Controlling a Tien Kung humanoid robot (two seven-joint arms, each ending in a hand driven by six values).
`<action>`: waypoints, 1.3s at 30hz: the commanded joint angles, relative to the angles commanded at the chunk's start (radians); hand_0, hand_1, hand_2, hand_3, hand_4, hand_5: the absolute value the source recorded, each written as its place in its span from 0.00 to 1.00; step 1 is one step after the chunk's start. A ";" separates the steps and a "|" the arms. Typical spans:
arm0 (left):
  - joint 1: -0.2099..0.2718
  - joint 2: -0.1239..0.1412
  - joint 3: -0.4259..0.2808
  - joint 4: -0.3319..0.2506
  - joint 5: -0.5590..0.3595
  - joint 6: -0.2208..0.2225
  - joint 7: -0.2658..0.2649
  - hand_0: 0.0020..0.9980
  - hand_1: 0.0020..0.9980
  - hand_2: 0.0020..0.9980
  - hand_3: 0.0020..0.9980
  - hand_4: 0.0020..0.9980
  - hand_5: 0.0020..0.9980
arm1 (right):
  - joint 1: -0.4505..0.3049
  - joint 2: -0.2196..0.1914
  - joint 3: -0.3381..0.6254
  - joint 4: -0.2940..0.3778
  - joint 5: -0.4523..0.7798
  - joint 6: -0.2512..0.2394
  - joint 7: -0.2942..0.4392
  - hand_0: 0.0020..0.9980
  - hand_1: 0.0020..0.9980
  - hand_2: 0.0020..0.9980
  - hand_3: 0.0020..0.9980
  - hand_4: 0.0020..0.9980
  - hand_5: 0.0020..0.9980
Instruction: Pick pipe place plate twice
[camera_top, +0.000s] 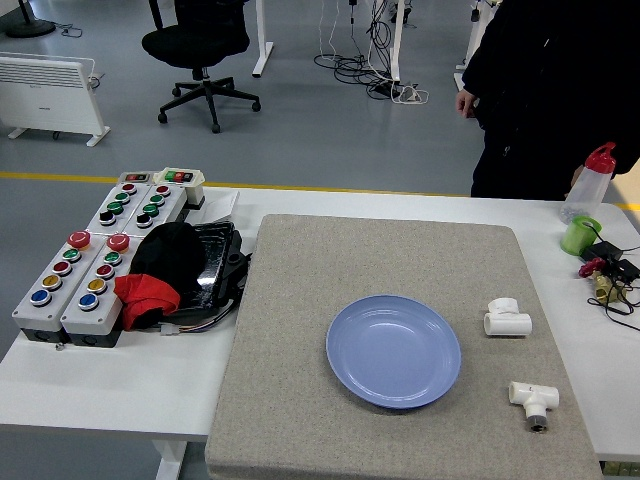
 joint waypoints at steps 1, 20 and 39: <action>0.000 0.000 0.000 0.000 0.001 0.000 0.000 0.75 0.80 0.78 0.73 0.51 1.00 | 0.000 0.000 0.000 0.000 0.000 0.000 0.000 0.90 0.84 0.90 0.86 0.61 0.97; 0.004 -0.001 0.003 0.002 0.000 0.000 0.001 0.75 0.80 0.78 0.73 0.51 1.00 | -0.002 0.005 0.022 -0.007 0.002 0.002 -0.004 0.90 0.84 0.90 0.86 0.62 0.98; 0.000 0.001 0.012 0.003 -0.018 0.000 -0.005 0.75 0.80 0.78 0.73 0.50 1.00 | 0.009 -0.002 0.018 -0.014 -0.028 -0.013 -0.009 0.91 0.85 0.91 0.86 0.63 0.94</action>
